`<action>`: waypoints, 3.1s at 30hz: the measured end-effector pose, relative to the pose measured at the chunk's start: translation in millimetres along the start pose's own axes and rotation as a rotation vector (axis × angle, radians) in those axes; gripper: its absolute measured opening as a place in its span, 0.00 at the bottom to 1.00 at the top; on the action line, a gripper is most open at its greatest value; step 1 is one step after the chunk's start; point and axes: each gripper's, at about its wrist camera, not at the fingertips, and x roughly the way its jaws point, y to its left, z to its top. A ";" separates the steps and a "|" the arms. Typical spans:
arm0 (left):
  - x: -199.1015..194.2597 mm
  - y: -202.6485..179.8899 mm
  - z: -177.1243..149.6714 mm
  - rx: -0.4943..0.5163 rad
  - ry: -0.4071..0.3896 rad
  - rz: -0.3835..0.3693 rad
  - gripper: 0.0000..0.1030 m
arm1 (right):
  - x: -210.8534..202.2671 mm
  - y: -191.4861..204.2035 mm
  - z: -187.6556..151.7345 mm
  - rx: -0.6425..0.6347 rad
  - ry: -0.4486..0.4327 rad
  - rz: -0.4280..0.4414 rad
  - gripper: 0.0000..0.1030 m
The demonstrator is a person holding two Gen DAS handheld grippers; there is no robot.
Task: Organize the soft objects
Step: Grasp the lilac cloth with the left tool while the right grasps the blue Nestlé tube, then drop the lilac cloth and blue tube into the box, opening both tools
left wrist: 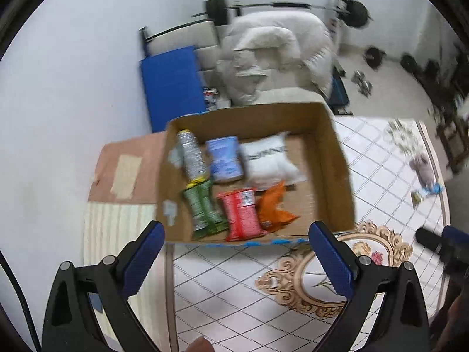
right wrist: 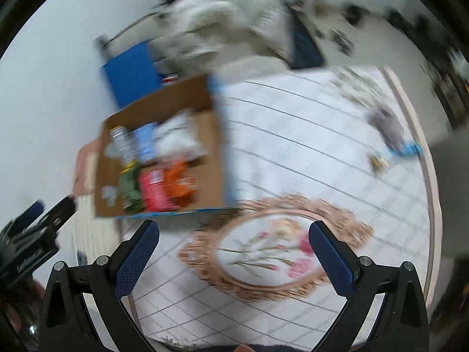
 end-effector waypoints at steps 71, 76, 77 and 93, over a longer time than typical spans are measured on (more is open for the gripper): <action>138.4 -40.7 73.0 -0.120 0.494 -0.461 0.41 | 59.2 -3.0 82.8 -0.121 0.169 0.169 0.14; 173.2 -12.7 78.3 -0.187 0.563 -0.521 0.41 | 107.9 64.0 96.0 -0.193 0.217 0.096 0.14; 176.9 -7.6 78.0 -0.196 0.577 -0.536 0.41 | 116.1 68.5 100.7 -0.198 0.223 0.085 0.14; 173.3 -4.9 77.1 -0.182 0.618 -0.536 0.79 | 157.8 90.6 116.3 -0.209 0.316 -0.043 0.70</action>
